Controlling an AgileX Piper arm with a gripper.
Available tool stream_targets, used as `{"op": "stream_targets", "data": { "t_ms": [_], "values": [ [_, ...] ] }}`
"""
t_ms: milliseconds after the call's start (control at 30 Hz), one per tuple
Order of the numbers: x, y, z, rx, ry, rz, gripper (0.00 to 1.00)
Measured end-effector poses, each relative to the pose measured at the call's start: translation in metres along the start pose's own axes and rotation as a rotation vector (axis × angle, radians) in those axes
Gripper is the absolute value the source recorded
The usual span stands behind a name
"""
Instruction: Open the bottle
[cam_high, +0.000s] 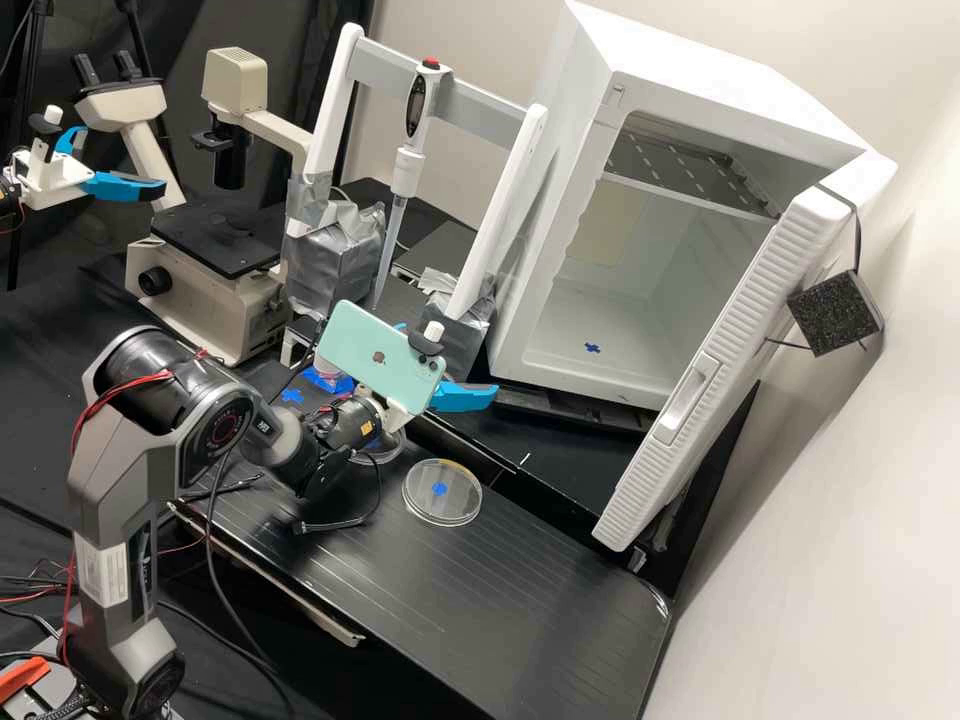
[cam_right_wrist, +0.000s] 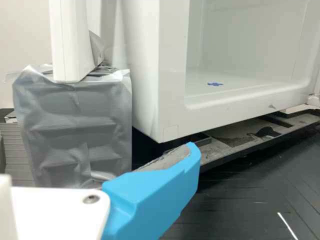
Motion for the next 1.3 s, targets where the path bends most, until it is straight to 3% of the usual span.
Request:
{"op": "stream_targets", "data": {
  "t_ms": [300,467,667,733,867,1100,1300],
  "values": [
    [-0.001,0.000,0.000,0.000,0.002,0.002,1.00],
    [-0.018,0.003,-0.003,0.005,0.020,0.011,1.00],
    [-0.052,-0.004,-0.027,0.012,0.174,0.034,1.00],
    [-0.064,-0.011,-0.039,0.005,0.250,0.025,1.00],
    [-0.075,-0.029,-0.049,-0.035,0.318,-0.026,1.00],
    [-0.080,-0.055,-0.046,-0.066,0.306,-0.117,1.00],
    [-0.078,-0.064,-0.041,-0.079,0.285,-0.150,1.00]
  ]
}}
